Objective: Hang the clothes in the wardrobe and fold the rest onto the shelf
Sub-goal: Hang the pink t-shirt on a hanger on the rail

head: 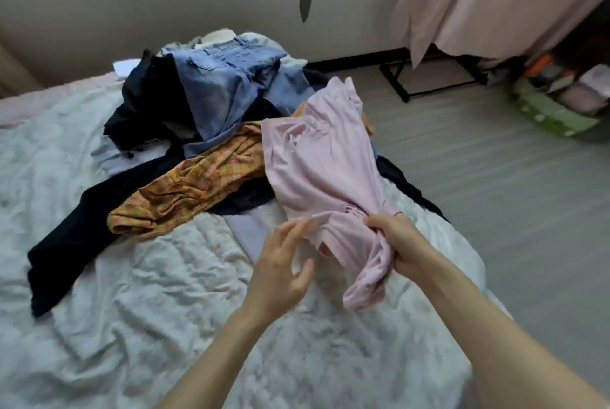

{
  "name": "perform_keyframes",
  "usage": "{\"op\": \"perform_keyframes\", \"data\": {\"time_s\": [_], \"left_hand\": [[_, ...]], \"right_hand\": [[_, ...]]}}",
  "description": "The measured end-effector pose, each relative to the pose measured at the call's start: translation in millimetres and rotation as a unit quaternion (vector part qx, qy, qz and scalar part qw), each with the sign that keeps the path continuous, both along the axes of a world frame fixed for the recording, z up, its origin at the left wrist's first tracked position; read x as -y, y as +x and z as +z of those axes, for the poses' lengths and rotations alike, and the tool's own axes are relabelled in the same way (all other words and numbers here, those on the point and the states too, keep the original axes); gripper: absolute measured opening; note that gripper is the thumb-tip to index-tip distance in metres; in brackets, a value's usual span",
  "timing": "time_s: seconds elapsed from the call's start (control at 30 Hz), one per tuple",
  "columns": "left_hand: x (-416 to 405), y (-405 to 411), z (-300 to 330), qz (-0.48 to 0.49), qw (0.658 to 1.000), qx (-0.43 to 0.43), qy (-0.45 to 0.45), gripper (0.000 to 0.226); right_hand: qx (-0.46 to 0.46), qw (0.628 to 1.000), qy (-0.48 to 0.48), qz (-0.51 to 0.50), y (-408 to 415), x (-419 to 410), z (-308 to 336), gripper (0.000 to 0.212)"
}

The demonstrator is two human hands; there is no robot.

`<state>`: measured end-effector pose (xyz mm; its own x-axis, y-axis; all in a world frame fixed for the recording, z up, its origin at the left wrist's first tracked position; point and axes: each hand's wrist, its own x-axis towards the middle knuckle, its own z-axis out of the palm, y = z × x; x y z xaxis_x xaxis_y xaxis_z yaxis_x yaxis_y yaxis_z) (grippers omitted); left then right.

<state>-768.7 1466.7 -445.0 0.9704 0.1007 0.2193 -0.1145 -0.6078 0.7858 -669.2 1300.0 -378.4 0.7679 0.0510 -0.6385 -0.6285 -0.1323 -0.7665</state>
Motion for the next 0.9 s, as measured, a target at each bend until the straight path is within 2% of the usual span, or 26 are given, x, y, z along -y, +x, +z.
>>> {"op": "perform_keyframes", "data": {"time_s": [0.1,0.17,0.23,0.3,0.37,0.47,0.53,0.6,0.7,0.77,0.83,0.9], "left_hand": [[48.5,-14.8,6.1,-0.070,0.996,-0.052,0.021,0.087],[94.8,-21.6,17.6,-0.109,0.991,-0.070,0.032,0.100],[140.5,-25.5,33.8,-0.125,0.989,-0.079,0.002,0.105],[182.3,-29.2,57.5,-0.138,0.982,-0.081,-0.097,0.081],[214.0,-35.6,78.5,-0.153,0.978,-0.069,-0.122,0.053],[250.0,-39.9,113.3,-0.243,0.968,-0.059,-0.029,0.036],[267.3,-38.8,135.5,-0.314,0.947,-0.063,0.039,0.030],[306.5,-51.2,167.4,-0.391,0.917,-0.047,0.065,0.021],[359.5,-77.9,212.5,-0.470,0.881,-0.037,0.026,0.006],[394.4,-102.8,240.9,-0.520,0.852,-0.044,-0.034,0.018],[423.8,-130.0,260.6,-0.560,0.823,-0.063,-0.069,0.021],[452.1,-157.7,272.7,-0.591,0.798,-0.082,-0.089,0.019]], "right_hand": [[0.029,0.999,0.028,-0.022,-30.4,54.8,44.6,0.021],[0.033,0.997,0.049,-0.047,-56.8,90.3,72.1,0.014],[0.043,0.994,0.075,-0.069,-80.1,122.3,95.0,0.012],[0.065,0.991,0.071,-0.097,-104.0,159.3,117.0,0.014],[0.091,0.987,0.033,-0.130,-130.2,203.6,137.0,0.015],[0.108,0.969,-0.033,-0.219,-178.1,277.5,160.0,0.013],[0.097,0.961,-0.045,-0.254,-205.9,318.1,165.6,0.010],[0.107,0.942,-0.037,-0.315,-249.1,363.1,176.1,0.011],[0.178,0.882,0.028,-0.436,-302.7,410.2,180.3,0.047],[0.244,0.855,0.098,-0.446,-342.5,431.3,186.1,0.067],[0.279,0.863,0.110,-0.407,-380.0,445.6,188.7,0.082],[0.289,0.889,0.048,-0.353,-414.5,449.2,189.0,0.091]]}}
